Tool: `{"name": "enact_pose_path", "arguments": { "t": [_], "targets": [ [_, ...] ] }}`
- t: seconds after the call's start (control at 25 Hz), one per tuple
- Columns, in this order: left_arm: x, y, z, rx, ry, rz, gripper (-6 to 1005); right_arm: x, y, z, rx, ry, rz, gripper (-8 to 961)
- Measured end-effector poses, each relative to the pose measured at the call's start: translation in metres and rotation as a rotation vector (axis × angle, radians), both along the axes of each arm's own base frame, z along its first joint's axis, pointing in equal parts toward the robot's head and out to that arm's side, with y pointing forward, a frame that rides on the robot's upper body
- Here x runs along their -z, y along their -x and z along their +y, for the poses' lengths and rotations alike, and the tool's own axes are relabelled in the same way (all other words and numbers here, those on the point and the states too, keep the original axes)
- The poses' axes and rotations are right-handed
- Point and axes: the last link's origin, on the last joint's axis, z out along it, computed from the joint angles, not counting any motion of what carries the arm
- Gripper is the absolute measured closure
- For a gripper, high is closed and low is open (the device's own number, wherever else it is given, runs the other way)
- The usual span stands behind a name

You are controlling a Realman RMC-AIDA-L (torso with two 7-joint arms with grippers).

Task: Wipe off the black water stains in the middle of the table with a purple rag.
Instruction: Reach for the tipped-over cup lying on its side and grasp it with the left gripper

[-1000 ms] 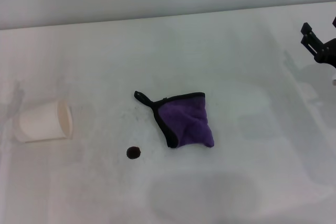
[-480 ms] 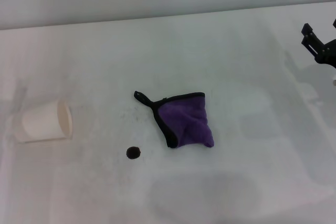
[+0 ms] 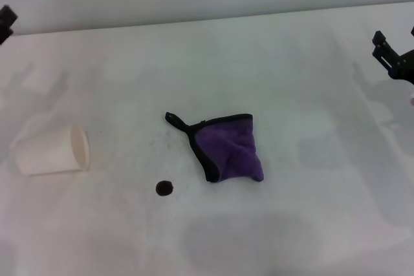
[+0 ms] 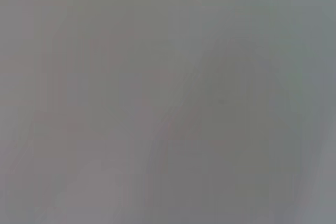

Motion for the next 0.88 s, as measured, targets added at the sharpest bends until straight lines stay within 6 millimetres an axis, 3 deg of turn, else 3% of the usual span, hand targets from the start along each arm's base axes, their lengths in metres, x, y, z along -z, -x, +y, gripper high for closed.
{"name": "enact_pose_path", "arguments": {
  "t": [0.32,0.6,0.88],
  "targets": [
    [-0.019,-0.019,0.015,0.127,0.279,0.207,144,0.001,0.005,0.007,-0.013,0.011,-0.005,124],
    [-0.046,-0.020,0.006,0.170,0.490,0.497,146,0.002,0.005,0.005,-0.019,0.014,-0.005,125],
    [-0.065,-0.030,0.002,0.151,0.645,0.631,149,0.000,0.003,0.002,-0.017,0.000,-0.001,126]
  ]
}}
